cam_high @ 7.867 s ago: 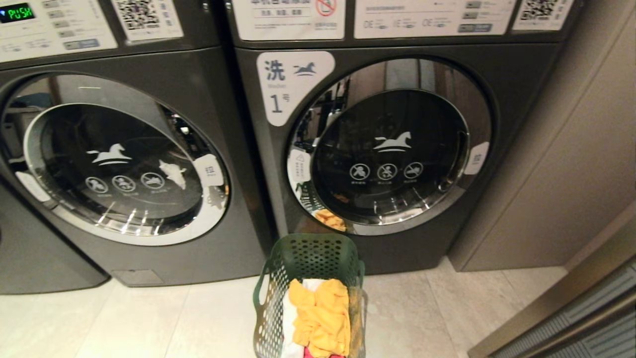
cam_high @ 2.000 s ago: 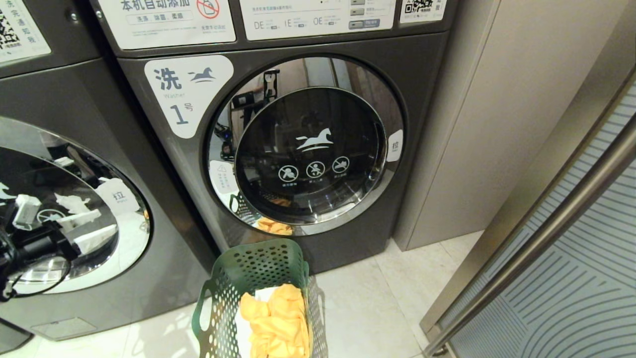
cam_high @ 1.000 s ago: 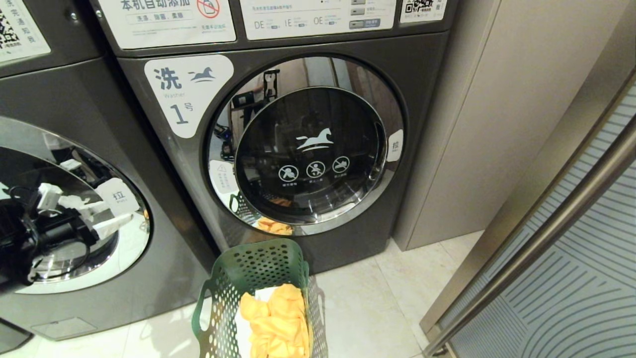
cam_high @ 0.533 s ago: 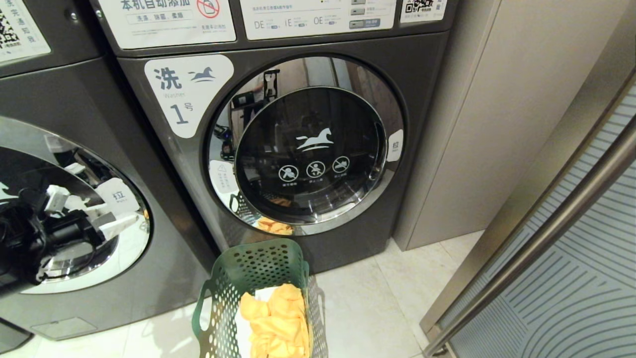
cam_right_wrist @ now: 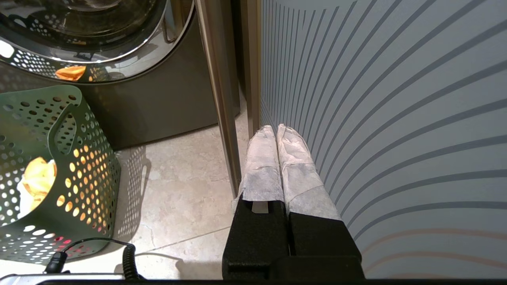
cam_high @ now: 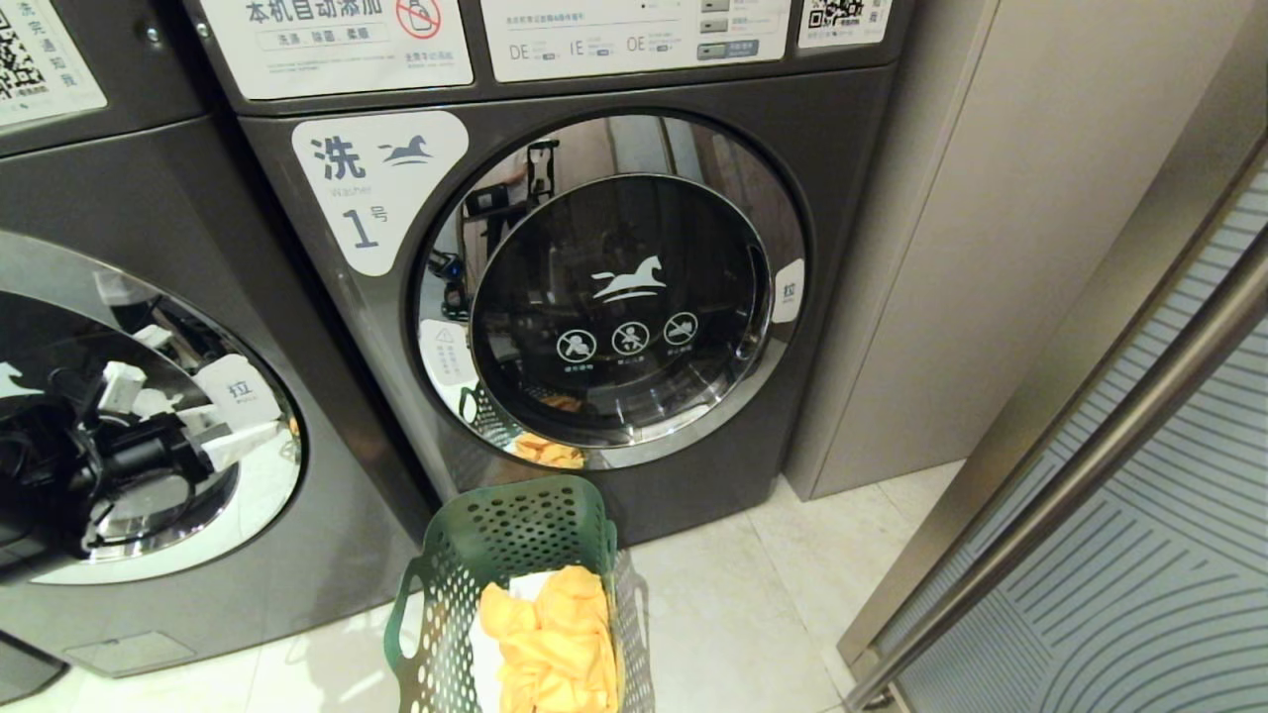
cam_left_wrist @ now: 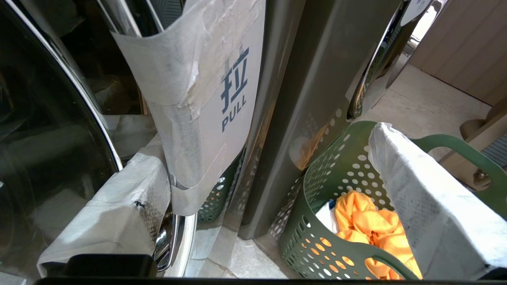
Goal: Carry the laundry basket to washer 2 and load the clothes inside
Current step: Open the lid of the washing machine
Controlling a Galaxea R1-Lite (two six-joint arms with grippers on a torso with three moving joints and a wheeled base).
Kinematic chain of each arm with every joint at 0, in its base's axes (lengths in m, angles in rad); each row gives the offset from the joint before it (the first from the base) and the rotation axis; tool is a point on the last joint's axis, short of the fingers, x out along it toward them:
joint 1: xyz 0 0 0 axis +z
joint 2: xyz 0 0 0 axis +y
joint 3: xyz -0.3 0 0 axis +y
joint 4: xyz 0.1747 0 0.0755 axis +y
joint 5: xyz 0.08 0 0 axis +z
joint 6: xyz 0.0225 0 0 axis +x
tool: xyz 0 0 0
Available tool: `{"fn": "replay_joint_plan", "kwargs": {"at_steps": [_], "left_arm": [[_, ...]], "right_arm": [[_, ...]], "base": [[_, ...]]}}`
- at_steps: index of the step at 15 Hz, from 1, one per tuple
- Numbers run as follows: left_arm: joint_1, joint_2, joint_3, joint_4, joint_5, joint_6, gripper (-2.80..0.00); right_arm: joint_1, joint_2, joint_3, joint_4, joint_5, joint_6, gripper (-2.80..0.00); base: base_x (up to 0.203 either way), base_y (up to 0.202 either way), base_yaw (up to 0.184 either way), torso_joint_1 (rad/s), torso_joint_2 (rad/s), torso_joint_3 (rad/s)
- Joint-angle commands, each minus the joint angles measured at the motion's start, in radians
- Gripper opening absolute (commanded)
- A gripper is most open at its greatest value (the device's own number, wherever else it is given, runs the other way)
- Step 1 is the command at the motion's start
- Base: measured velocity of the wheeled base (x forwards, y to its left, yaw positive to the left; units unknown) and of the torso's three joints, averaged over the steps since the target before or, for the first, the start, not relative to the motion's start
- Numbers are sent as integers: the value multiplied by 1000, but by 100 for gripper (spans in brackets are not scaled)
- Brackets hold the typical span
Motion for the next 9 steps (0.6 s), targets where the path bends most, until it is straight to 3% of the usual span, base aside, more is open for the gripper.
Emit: {"fn": "replay_joint_plan", "kwargs": {"at_steps": [1, 3, 6, 9], "left_arm": [[-7, -1, -2, -10, -5, -5, 0], [-12, -4, -1, -14, -88, -4, 0], [-11, -6, 4, -26, -272, 11, 0], [1, -10, 17, -43, -280, 27, 0]], "right_arm": [[0, 1, 0, 0, 0, 0, -280], [0, 1, 0, 0, 0, 0, -280], [0, 1, 0, 0, 0, 0, -280], [0, 1, 0, 0, 0, 0, -280]], "base": [[0, 0, 0, 0, 0, 0], [0, 0, 0, 0, 0, 0], [0, 0, 0, 0, 0, 0], [0, 0, 0, 0, 0, 0]]}}
